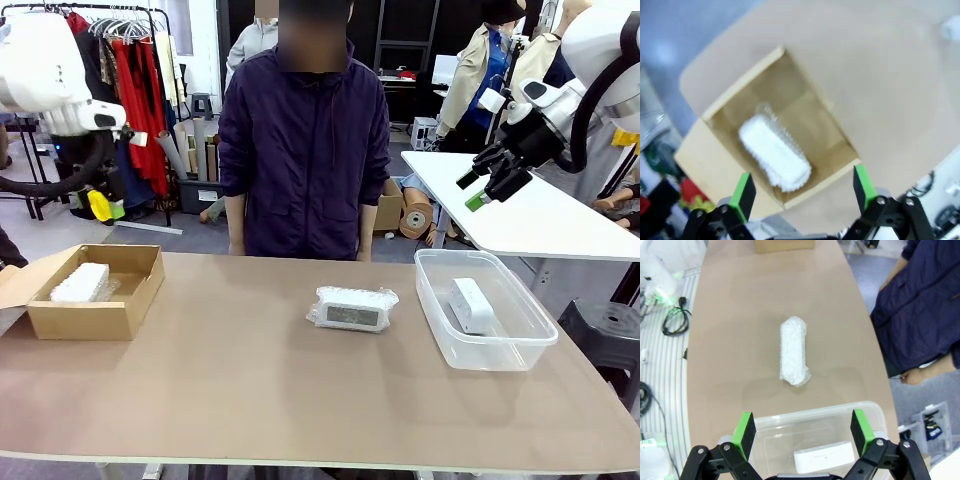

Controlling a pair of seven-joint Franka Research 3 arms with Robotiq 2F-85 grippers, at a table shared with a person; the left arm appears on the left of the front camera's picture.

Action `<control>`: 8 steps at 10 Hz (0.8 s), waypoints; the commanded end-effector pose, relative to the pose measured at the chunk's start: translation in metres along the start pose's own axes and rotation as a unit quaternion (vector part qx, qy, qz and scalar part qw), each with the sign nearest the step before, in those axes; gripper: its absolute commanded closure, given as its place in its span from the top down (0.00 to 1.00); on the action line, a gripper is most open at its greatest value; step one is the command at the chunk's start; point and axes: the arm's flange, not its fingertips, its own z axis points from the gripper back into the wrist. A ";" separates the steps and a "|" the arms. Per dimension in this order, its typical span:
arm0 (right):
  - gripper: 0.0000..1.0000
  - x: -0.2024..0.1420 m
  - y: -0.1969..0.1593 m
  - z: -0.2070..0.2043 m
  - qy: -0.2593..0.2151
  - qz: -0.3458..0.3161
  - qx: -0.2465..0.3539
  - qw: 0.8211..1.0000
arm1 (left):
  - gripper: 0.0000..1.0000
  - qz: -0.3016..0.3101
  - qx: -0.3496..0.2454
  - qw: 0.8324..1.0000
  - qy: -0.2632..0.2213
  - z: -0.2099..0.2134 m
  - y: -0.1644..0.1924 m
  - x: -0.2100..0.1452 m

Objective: Separate and place wrapped and unwrapped clocks.
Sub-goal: Pick up the Digital clock indicated by the person.

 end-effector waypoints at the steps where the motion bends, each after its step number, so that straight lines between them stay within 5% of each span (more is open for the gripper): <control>1: 1.00 0.002 -0.001 0.002 -0.001 0.002 0.001 1.000 | 1.00 -0.097 -0.106 0.988 -0.059 0.016 -0.001 -0.008; 3: 1.00 0.002 -0.001 0.002 -0.001 0.002 0.001 1.000 | 1.00 -0.228 -0.154 0.955 -0.113 0.025 -0.007 -0.010; 7: 1.00 0.002 -0.001 0.002 -0.001 0.002 0.001 1.000 | 1.00 -0.378 -0.204 0.879 -0.208 0.032 -0.030 -0.019; 8: 1.00 0.002 -0.001 0.002 -0.001 0.002 0.001 1.000 | 1.00 -0.345 -0.209 0.888 -0.220 0.035 -0.033 -0.015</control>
